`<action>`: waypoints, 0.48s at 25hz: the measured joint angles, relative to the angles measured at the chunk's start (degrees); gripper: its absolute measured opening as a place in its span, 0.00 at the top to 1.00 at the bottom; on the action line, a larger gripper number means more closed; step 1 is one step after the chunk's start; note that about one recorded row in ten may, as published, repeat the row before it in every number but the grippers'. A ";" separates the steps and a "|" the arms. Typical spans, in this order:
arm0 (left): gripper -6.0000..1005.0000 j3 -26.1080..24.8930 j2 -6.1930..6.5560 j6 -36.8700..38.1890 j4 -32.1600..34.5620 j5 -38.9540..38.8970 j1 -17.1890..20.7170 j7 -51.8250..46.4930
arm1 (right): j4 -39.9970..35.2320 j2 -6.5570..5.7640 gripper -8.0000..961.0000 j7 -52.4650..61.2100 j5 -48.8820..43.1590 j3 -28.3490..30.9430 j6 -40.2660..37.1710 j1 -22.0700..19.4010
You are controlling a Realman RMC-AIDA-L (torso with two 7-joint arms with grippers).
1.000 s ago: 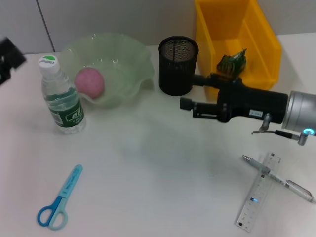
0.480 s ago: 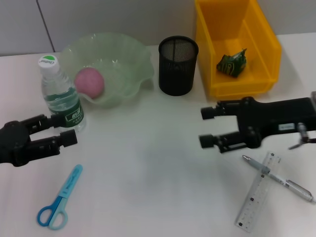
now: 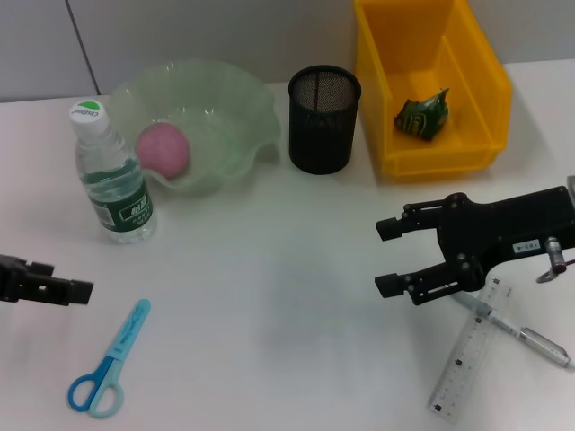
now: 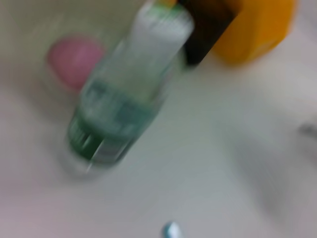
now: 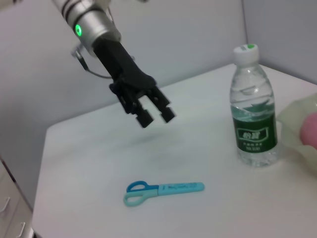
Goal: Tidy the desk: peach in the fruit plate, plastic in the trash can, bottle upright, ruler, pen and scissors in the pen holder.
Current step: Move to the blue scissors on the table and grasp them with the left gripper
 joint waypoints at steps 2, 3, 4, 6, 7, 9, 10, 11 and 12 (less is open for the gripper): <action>0.17 3.35 0.24 1.34 1.83 6.60 -2.64 -6.44 | 0.14 0.02 0.13 -0.02 -0.19 -0.02 0.23 0.15; 0.17 4.60 -0.29 2.02 1.99 10.56 -4.59 -9.18 | 0.63 0.00 0.13 -0.03 -0.31 -0.05 0.41 0.46; 0.17 4.60 -0.29 2.02 1.99 10.56 -4.59 -9.18 | 0.63 0.00 0.13 -0.03 -0.31 -0.05 0.41 0.46; 0.17 5.81 -1.57 2.49 1.71 15.76 -7.01 -11.49 | 1.30 -0.26 0.13 -0.03 -0.33 0.11 0.66 0.71; 0.17 6.77 -2.11 2.42 1.49 18.07 -7.94 -12.43 | 1.30 -0.26 0.13 -0.03 -0.33 0.11 0.66 0.71; 0.17 9.87 -2.95 1.68 0.71 21.66 -9.53 -15.08 | 1.42 -0.31 0.13 -0.03 -0.33 0.27 1.00 0.74; 0.17 11.39 -3.02 1.21 0.30 21.95 -9.84 -16.27 | 1.61 -0.33 0.13 -0.03 -0.33 0.33 1.40 0.75; 0.17 13.25 -3.10 0.65 -0.30 22.13 -10.19 -17.82 | 1.61 -0.33 0.13 -0.03 -0.33 0.33 1.40 0.75; 0.17 15.35 -3.11 -0.03 -0.89 22.06 -10.38 -19.44 | 1.77 -0.37 0.13 -0.03 -0.33 0.33 1.57 0.76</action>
